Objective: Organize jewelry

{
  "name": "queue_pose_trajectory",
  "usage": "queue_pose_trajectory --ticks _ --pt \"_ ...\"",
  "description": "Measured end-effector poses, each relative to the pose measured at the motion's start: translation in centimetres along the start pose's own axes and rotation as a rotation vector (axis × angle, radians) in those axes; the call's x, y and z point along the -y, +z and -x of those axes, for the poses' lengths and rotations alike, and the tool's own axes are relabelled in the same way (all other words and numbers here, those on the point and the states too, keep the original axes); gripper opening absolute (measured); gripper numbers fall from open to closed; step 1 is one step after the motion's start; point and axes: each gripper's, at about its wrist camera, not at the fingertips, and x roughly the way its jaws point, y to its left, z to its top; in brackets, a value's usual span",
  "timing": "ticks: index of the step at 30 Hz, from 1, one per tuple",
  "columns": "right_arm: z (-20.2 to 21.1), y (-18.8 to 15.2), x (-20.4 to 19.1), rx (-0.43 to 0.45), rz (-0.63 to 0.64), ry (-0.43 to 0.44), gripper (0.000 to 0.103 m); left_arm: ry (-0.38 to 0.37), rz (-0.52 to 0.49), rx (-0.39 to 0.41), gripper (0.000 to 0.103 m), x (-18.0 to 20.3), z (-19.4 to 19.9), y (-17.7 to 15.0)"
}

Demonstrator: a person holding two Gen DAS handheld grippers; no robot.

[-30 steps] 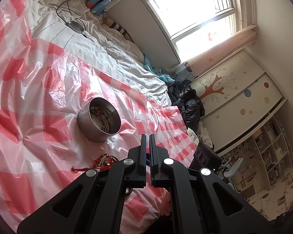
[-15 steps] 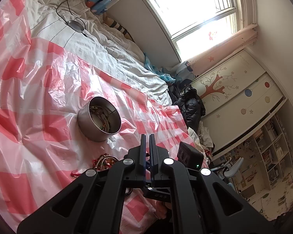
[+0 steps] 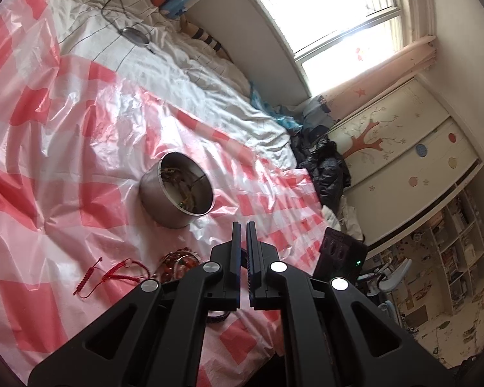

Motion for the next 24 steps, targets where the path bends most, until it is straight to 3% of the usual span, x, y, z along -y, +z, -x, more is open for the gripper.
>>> queue_pose_trajectory --ticks 5,6,7,8,10,12,14,15,16,17,18,24 --pt "-2.0 -0.4 -0.9 -0.076 0.032 -0.002 0.003 0.294 -0.048 -0.121 0.004 -1.7 -2.5 -0.6" --pt "-2.3 -0.5 -1.2 -0.082 0.044 -0.013 0.025 0.346 -0.075 -0.145 0.006 -1.9 -2.9 -0.9" --pt "-2.6 -0.5 -1.5 -0.082 0.057 -0.043 0.068 0.389 -0.104 -0.166 0.01 -2.1 -3.2 -1.1" --pt "-2.8 -0.4 -1.8 -0.079 0.071 -0.06 0.078 0.428 -0.128 -0.178 0.013 -2.2 -3.4 -1.3" --pt "-3.1 -0.3 -2.1 -0.08 0.087 -0.05 0.079 0.471 -0.155 -0.2 0.033 -2.6 -3.6 -1.6" --pt "-3.7 -0.5 -2.3 -0.101 0.102 -0.053 0.075 0.503 -0.17 -0.225 0.047 -3.3 -3.8 -2.0" --pt "-4.5 -0.8 -2.7 -0.132 0.138 -0.071 0.056 0.541 -0.191 -0.263 0.047 -3.9 -4.2 -2.6" --pt "-4.9 -1.0 -3.1 -0.136 0.171 -0.113 0.04 0.563 -0.206 -0.274 0.037 -4.1 -4.4 -2.9" --pt "-4.9 -1.1 -3.5 -0.13 0.209 -0.148 0.029 0.589 -0.224 -0.276 0.014 -4.1 -4.4 -3.1" --pt "-4.7 -1.1 -3.8 -0.113 0.233 -0.169 0.022 0.586 -0.222 -0.277 0.007 -4.2 -4.2 -3.2" --pt "-4.4 -1.1 -4.0 -0.094 0.241 -0.166 0.009 0.576 -0.213 -0.26 0.002 -4.1 -3.8 -3.0" --pt "-1.9 -0.5 -3.2 0.009 0.189 -0.119 0.002 0.393 -0.157 -0.089 0.001 -2.4 -0.5 -1.8"
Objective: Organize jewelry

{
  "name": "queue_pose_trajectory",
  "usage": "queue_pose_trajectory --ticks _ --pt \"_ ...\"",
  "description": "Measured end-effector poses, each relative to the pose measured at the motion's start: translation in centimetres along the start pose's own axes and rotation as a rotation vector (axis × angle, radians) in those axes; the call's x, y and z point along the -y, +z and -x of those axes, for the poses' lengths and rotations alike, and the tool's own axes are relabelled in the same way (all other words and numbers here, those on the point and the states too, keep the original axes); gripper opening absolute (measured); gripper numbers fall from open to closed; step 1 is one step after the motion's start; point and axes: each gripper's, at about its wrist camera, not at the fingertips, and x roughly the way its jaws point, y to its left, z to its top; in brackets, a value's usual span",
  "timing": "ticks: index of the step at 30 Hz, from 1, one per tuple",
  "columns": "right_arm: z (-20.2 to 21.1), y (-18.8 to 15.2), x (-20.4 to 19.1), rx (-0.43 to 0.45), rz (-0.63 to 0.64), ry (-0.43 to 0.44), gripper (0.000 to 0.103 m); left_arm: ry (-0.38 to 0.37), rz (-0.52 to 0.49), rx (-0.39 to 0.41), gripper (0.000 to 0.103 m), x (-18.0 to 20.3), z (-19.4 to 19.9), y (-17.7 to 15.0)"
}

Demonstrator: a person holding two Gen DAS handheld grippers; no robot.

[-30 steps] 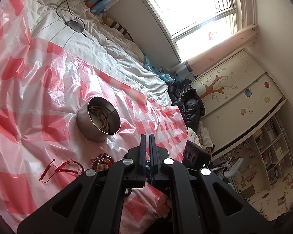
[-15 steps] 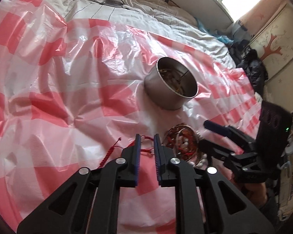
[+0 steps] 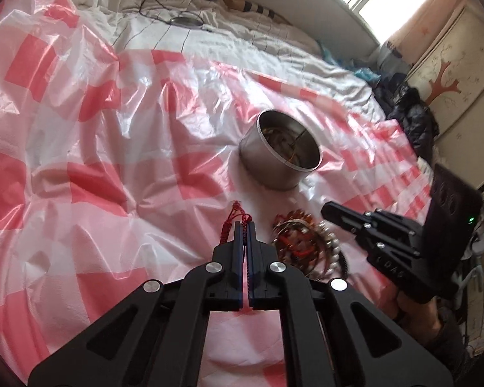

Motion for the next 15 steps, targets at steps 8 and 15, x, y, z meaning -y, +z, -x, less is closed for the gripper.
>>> queue_pose_trajectory --ticks 8,15 --pt "0.7 -0.3 2.4 -0.05 -0.212 0.259 0.002 -0.061 0.04 0.042 0.001 0.2 1.0 0.9" --pt "-1.2 -1.6 3.1 -0.173 -0.351 0.388 0.037 -0.062 0.063 0.051 0.002 -0.1 1.2 1.1"
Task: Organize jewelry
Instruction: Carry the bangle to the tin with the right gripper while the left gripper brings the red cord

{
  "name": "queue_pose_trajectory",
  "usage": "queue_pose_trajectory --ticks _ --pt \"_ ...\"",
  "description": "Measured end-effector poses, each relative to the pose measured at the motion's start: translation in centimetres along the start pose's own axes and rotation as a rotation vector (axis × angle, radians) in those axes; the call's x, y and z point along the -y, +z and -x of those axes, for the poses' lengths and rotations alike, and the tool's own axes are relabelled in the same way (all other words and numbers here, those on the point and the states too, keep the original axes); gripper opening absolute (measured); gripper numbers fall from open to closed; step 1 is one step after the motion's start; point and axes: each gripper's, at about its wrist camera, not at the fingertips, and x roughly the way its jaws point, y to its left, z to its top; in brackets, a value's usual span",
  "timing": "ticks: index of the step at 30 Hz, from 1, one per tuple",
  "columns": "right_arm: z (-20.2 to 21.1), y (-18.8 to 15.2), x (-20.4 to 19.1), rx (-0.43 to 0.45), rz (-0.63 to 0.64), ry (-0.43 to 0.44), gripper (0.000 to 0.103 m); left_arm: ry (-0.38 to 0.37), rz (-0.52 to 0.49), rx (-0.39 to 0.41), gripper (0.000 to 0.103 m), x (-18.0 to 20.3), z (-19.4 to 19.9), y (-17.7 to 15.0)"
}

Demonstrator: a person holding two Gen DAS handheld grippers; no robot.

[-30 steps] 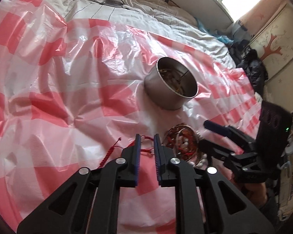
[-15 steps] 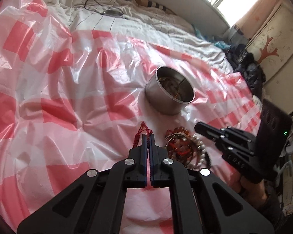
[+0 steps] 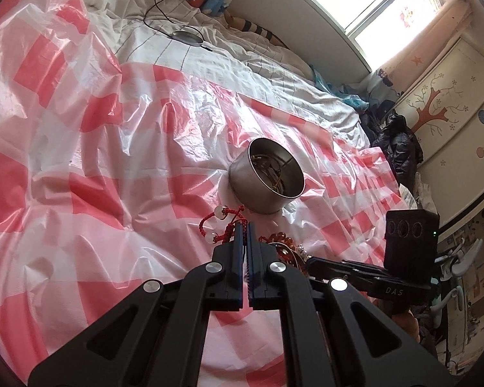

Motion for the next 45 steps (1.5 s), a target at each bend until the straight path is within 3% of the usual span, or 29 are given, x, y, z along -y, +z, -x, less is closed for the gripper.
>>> queue_pose_trajectory --ticks 1,2,13,16,21,26,32,36,37,45 --pt "-0.2 -0.1 0.1 -0.01 -0.01 -0.001 0.051 -0.002 0.0 -0.002 0.002 0.0 -0.1 0.0" --pt "-0.3 -0.3 0.0 -0.018 -0.012 -0.019 0.052 -0.004 0.0 -0.004 0.002 0.0 -0.1 0.0" --pt "-1.2 -0.5 -0.9 -0.011 0.026 -0.164 0.052 -0.019 -0.005 -0.008 0.002 0.3 -0.2 0.0" --pt "-0.4 -1.5 -1.4 0.02 0.017 -0.137 0.057 -0.022 0.004 -0.009 0.002 0.1 -0.1 0.0" --pt "0.6 -0.9 -0.4 0.071 -0.067 -0.012 0.057 -0.041 0.004 -0.009 0.002 0.3 -0.2 0.1" --pt "-0.8 0.0 0.4 0.025 -0.105 -0.039 0.056 -0.06 -0.003 -0.013 0.002 0.9 -0.5 0.2" --pt "-1.5 1.4 -0.2 0.022 -0.057 -0.107 0.041 -0.066 -0.009 -0.015 0.002 1.3 -0.7 0.1" --pt "-2.7 1.8 -0.4 -0.019 -0.015 -0.155 0.013 -0.064 -0.01 -0.016 0.002 1.4 -0.7 0.1" --pt "-2.7 1.7 -0.6 -0.017 0.001 -0.15 0.01 -0.065 -0.01 -0.016 0.002 1.4 -0.8 0.1" --pt "0.3 1.1 -1.3 0.122 0.021 -0.053 0.008 -0.072 0.0 0.0 0.002 1.5 -0.9 0.4"
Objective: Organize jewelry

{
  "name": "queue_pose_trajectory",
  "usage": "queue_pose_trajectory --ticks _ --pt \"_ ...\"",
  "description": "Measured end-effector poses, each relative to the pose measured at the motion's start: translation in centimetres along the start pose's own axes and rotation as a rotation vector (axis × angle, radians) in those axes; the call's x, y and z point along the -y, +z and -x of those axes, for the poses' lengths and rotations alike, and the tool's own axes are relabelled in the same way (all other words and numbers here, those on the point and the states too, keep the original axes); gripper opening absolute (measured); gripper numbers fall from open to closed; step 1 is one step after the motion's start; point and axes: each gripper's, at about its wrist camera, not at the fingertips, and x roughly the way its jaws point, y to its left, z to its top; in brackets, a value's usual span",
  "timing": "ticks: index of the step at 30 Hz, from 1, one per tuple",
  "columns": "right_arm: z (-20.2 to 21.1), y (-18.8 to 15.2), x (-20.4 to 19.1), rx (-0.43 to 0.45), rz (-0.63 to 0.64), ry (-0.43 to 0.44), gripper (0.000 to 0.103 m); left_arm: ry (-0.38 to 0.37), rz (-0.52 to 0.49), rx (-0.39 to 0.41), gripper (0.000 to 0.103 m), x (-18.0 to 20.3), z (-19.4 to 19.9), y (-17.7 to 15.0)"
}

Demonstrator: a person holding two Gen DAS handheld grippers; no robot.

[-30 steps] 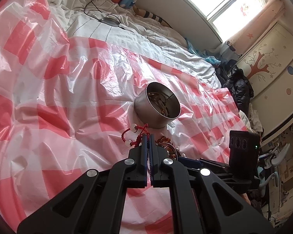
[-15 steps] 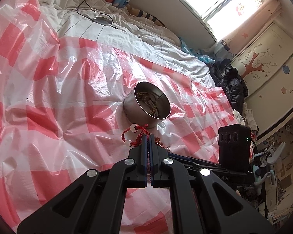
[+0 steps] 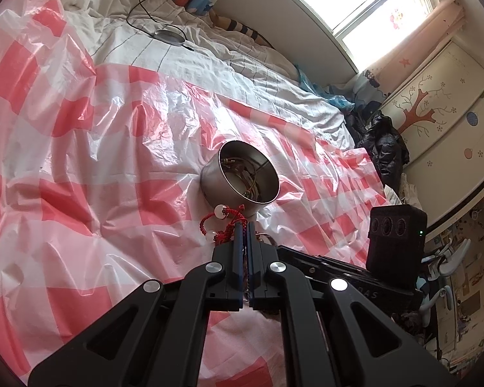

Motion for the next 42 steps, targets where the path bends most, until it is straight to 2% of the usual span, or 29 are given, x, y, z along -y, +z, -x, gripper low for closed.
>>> queue_pose_trajectory --ticks 4,11,13,18,19,22,24,26,28,30,32,33,34,37,42 --pt "1.8 0.6 0.0 0.062 -0.005 0.008 0.008 -0.027 -0.003 0.017 0.002 0.4 0.1 0.3" --pt "4.5 4.3 1.1 0.195 0.007 -0.114 0.008 -0.142 -0.016 0.139 0.002 2.8 0.1 2.5" --pt "4.6 5.0 1.8 0.222 -0.01 -0.124 0.008 -0.17 -0.011 0.158 0.002 3.3 -0.7 3.2" --pt "4.7 6.3 3.4 0.259 -0.022 -0.168 0.008 -0.23 0.038 0.134 0.002 4.0 -4.8 5.0" --pt "4.6 6.6 3.5 0.264 -0.019 -0.178 0.008 -0.222 0.048 0.101 0.002 4.0 -6.0 5.2" --pt "4.3 7.3 4.3 0.261 -0.022 -0.192 0.008 -0.054 0.053 0.031 0.003 3.8 -8.6 5.4" --pt "3.6 7.8 4.4 0.249 -0.023 -0.19 0.008 0.025 0.022 0.029 0.005 3.9 -8.8 5.3" --pt "2.8 8.1 4.3 0.236 -0.011 -0.189 0.008 0.045 -0.008 0.056 0.012 4.1 -7.8 5.4" --pt "1.8 8.3 3.9 0.215 0.001 -0.18 0.008 0.077 -0.019 0.085 0.03 3.9 -6.8 5.4" --pt "0.2 8.3 3.8 0.16 0.008 -0.179 0.008 0.082 -0.008 0.089 0.034 3.2 -5.9 5.3" --pt "-0.7 8.0 4.1 0.134 0.004 -0.232 0.029 0.091 -0.008 0.08 0.034 2.6 -5.1 5.1" --pt "-0.4 7.8 4.2 0.149 0.002 -0.249 0.049 0.098 -0.015 0.071 0.035 2.3 -4.8 4.9" --pt "0.4 7.7 4.3 0.178 -0.004 -0.257 0.054 0.101 -0.024 0.054 0.037 2.1 -4.6 4.7" --pt "3.2 7.1 5.0 0.247 -0.052 -0.24 0.058 0.099 -0.059 -0.01 0.04 1.9 -4.1 3.5" --pt "6.4 4.5 5.5 0.268 -0.115 -0.197 0.061 0.092 -0.11 -0.127 0.041 1.7 -4.3 0.9"
